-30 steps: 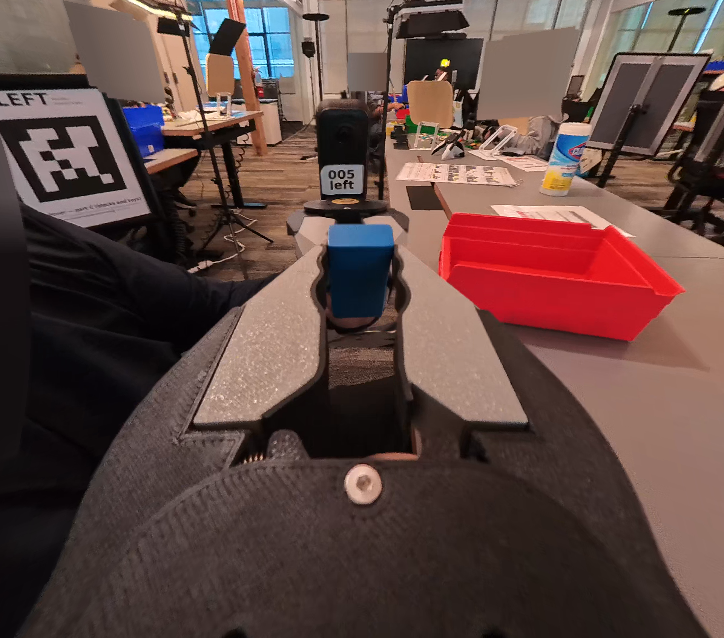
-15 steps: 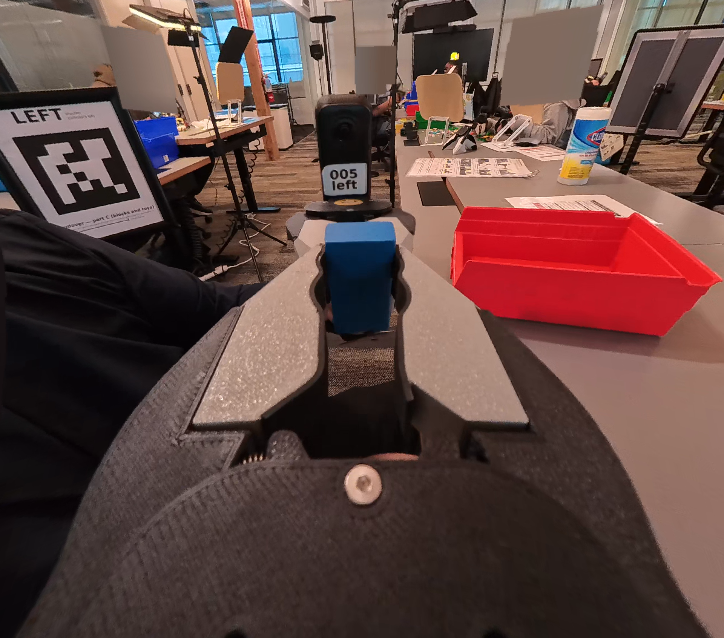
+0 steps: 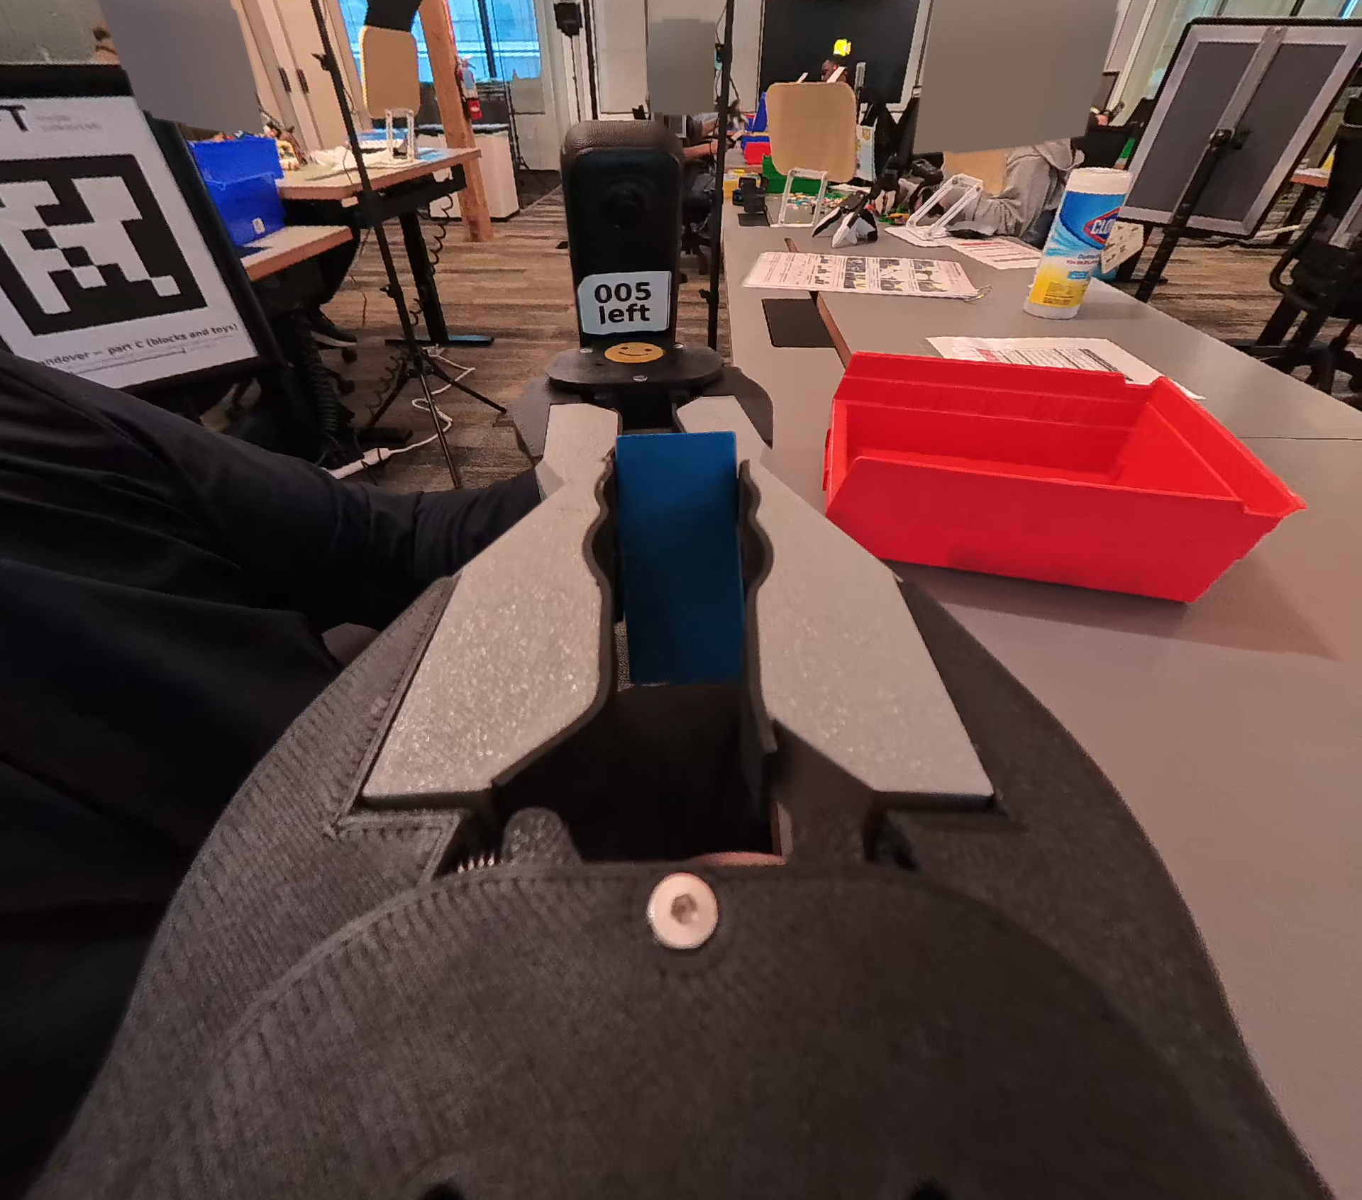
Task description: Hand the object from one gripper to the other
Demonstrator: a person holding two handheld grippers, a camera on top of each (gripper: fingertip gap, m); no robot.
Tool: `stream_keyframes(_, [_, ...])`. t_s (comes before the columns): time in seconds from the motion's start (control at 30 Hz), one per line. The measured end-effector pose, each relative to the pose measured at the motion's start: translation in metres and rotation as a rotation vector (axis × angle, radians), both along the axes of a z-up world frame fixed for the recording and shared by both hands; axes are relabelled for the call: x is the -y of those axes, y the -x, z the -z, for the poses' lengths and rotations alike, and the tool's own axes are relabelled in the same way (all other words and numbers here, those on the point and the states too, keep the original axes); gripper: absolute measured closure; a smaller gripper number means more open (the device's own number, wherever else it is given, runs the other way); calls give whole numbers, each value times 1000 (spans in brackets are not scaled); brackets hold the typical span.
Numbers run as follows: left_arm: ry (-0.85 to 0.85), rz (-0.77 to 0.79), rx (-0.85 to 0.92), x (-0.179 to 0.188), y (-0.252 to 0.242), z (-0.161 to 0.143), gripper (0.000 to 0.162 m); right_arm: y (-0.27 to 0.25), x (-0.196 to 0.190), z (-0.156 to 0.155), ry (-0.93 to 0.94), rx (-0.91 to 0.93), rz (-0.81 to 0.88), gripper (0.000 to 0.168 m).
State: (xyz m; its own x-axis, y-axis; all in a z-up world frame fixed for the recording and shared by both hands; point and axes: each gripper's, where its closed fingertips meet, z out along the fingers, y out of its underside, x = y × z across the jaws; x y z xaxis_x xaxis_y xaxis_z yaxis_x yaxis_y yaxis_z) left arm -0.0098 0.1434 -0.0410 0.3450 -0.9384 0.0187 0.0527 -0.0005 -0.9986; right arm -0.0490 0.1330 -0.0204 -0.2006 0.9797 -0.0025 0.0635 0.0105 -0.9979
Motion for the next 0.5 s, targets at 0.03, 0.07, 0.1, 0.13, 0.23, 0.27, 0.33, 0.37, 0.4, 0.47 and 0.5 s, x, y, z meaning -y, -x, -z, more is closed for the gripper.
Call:
stream_keyframes(0.03, [8, 3, 3, 0, 1, 0, 133, -1, -1, -1, -2, -3, 5, 138])
stream_keyframes(0.07, [12, 4, 9, 0, 2, -1, 133, -2, -2, -2, 0, -9, 8, 138])
stream_keyframes(0.1, [13, 5, 16, 0, 4, -2, 133, -3, -2, -4, 6, -16, 8, 138])
stream_keyframes(0.13, [15, 6, 19, 0, 5, -3, 133, -4, -3, -5, 14, -21, 5, 138])
stream_keyframes(0.23, [37, 5, -2, 0, 6, -1, 133, -5, -4, -4, 31, -17, -5, 139])
stream_keyframes(0.27, [41, 2, -7, -1, 6, 0, 133, -4, -5, -3, 31, -14, -7, 139])
stream_keyframes(0.33, [41, 0, -2, -1, 7, 0, 133, -4, -5, -3, 34, -17, -10, 139])
stream_keyframes(0.37, [44, 1, -2, -1, 7, 0, 133, -4, -5, -3, 36, -18, -13, 139])
stream_keyframes(0.4, [46, 2, -6, -1, 7, 0, 133, -4, -5, -3, 38, -18, -16, 139])
stream_keyframes(0.47, [47, 3, -10, -1, 6, 1, 133, -4, -5, -3, 47, -18, -26, 139])
stream_keyframes(0.5, [50, 5, -12, 0, 6, 1, 133, -4, -4, -3, 53, -17, -32, 139])
